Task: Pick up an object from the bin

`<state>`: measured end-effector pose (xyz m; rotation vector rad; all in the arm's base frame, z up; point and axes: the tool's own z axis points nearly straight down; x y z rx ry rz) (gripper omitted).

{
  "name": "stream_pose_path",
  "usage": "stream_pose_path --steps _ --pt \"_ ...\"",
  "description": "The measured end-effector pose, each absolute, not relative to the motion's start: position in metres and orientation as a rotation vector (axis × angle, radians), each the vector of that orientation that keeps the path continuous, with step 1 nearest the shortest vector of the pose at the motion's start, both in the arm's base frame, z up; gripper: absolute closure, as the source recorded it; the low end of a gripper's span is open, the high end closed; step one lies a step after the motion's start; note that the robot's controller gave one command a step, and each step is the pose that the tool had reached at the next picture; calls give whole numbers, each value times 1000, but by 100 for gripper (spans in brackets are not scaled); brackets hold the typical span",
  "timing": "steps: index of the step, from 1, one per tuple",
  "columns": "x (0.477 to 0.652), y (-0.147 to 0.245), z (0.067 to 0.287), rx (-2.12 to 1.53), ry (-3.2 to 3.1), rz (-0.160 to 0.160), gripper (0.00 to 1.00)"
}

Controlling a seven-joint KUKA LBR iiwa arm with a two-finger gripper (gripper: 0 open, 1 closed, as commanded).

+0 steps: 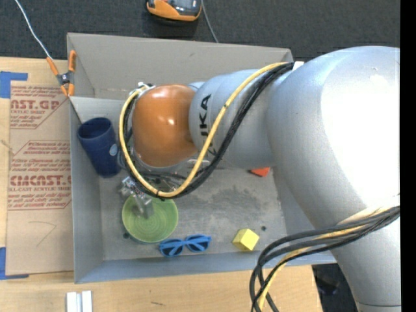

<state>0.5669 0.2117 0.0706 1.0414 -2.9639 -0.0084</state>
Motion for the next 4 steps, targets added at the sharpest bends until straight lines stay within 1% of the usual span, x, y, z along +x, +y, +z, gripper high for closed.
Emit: stream_pose_path --steps 1,2,3,4 --pt "573 194 104 1187 -2914 -9 100" --pt "572 195 102 1187 -2912 -12 100" --pt "554 237 69 1138 -2932 -18 100" --pt "556 235 71 1134 -2937 -17 0"
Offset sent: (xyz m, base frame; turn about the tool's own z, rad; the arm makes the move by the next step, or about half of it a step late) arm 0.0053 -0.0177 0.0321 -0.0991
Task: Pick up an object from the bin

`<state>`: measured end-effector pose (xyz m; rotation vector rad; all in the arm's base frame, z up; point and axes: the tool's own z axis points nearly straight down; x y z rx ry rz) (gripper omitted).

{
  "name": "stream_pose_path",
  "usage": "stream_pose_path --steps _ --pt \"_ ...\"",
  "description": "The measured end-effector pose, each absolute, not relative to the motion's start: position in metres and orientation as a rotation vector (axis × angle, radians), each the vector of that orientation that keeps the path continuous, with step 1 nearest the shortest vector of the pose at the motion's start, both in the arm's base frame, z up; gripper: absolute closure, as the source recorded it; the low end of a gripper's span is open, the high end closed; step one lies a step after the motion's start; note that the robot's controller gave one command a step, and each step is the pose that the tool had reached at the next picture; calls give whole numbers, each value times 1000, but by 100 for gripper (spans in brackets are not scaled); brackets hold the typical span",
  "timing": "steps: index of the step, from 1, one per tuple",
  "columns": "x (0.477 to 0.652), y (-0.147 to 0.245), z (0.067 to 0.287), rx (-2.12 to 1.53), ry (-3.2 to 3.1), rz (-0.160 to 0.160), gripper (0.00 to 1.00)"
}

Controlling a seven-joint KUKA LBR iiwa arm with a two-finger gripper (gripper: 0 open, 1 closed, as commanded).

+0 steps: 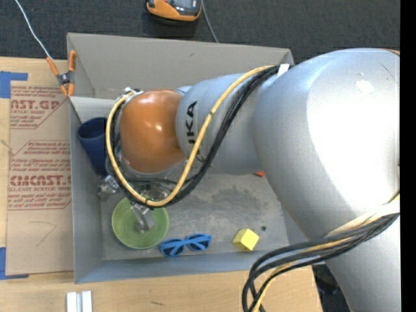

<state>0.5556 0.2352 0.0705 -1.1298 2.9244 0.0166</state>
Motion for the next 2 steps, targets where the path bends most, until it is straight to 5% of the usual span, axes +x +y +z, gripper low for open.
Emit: stream_pose_path --steps 1,2 --pt "495 221 71 -1402 2794 17 0" --pt "496 221 72 -1399 2792 17 100"
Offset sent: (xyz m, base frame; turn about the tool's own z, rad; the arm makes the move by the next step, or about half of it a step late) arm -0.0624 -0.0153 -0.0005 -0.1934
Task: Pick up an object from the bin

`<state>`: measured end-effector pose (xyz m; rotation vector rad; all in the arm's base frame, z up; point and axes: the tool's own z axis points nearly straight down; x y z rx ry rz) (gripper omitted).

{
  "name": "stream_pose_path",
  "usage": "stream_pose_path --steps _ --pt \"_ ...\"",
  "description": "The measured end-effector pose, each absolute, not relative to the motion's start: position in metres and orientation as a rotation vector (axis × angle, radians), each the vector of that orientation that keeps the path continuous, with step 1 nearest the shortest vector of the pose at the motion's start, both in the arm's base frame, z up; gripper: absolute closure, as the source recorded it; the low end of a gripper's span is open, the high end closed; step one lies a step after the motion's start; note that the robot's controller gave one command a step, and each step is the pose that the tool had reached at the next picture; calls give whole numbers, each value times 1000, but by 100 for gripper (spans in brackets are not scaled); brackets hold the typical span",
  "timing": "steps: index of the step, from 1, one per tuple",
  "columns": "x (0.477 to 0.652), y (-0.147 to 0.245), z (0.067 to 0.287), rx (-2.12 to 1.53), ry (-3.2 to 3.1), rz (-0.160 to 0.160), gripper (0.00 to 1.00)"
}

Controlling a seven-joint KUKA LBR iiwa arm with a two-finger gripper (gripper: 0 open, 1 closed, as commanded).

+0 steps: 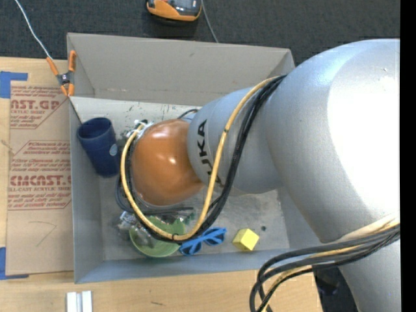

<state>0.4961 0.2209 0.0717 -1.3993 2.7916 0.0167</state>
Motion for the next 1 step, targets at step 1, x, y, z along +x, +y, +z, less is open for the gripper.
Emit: stream_pose_path --steps 1 --pt "483 231 234 -1432 2764 17 100"
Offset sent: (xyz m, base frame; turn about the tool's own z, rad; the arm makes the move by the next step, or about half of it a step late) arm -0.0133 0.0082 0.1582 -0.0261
